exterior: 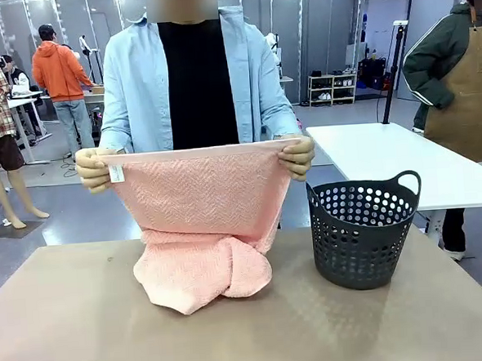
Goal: Fold the towel.
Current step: Grab the top end of the 100 cm Hotel Towel extended by the human.
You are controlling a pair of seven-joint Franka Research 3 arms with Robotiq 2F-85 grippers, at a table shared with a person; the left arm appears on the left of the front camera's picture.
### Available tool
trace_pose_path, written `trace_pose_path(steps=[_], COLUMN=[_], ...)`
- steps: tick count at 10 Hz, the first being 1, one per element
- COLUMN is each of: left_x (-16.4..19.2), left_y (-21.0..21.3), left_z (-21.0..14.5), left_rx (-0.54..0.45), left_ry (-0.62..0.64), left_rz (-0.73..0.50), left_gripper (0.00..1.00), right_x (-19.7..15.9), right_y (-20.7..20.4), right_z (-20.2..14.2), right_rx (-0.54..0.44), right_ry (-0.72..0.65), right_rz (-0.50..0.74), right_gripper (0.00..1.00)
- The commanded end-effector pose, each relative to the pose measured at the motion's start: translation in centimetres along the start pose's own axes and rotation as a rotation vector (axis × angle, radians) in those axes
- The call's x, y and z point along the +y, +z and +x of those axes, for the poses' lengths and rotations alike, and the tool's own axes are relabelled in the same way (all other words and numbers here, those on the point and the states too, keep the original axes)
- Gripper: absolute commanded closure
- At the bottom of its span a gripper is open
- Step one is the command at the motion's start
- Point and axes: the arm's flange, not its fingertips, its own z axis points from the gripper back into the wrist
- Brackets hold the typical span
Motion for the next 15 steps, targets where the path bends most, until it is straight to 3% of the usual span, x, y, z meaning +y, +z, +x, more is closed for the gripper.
trace_pose_path(steps=[1, 7, 11, 15], left_x=[0.1, 0.0, -10.2, -20.7], left_y=[0.0, 0.0, -0.8, -6.7], left_z=[0.0, 0.0, 1.3, 0.8], left_rx=[-0.01, 0.0, 0.107, 0.235], left_ry=[-0.015, 0.0, -0.268, -0.567], left_rz=[-0.024, 0.0, 0.259, 0.587], left_gripper=[0.0, 0.0, 0.0, 0.0], right_x=[0.1, 0.0, 9.8, 19.6], right_y=[0.1, 0.0, -0.5, -8.3], right_z=[0.1, 0.0, -0.1, -1.9], right_rx=[-0.006, 0.0, 0.062, 0.192], right_ry=[0.012, 0.0, 0.269, 0.537], right_rz=[0.019, 0.0, -0.24, -0.567], right_gripper=[0.0, 0.0, 0.0, 0.0])
